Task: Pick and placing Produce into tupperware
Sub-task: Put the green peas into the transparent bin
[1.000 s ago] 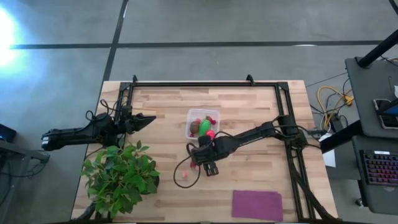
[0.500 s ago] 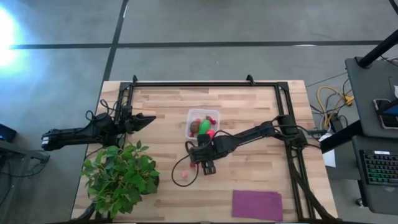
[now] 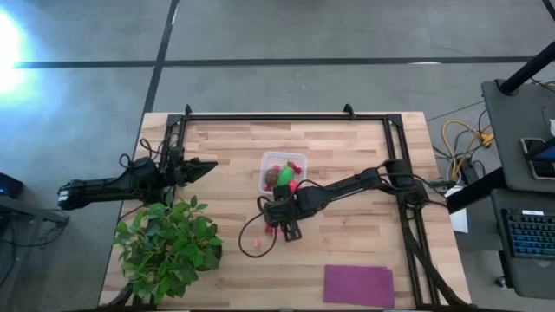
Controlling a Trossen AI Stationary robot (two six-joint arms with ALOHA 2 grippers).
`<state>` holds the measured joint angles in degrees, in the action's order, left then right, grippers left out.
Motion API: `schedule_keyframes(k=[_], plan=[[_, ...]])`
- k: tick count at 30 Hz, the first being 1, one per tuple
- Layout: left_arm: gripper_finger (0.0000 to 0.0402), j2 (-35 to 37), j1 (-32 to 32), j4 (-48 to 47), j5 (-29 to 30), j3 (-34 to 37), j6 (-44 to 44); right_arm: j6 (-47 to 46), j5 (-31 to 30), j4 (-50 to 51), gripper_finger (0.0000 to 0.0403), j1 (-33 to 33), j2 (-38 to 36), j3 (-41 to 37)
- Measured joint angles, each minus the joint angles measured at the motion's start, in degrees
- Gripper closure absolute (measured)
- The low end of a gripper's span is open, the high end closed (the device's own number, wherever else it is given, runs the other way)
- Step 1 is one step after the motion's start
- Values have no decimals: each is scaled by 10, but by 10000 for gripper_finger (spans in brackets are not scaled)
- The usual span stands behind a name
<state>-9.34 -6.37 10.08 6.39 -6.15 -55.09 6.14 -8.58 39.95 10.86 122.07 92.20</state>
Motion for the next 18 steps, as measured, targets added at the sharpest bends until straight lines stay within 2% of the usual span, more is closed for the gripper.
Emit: schedule_keyframes(k=[7, 18], plan=[[201, 0, 0, 0, 0, 0, 0, -19, 5, 1, 172, -22, 6, -1], [201, 0, 0, 0, 0, 0, 0, -22, 60, 30, 172, -36, 19, -2]])
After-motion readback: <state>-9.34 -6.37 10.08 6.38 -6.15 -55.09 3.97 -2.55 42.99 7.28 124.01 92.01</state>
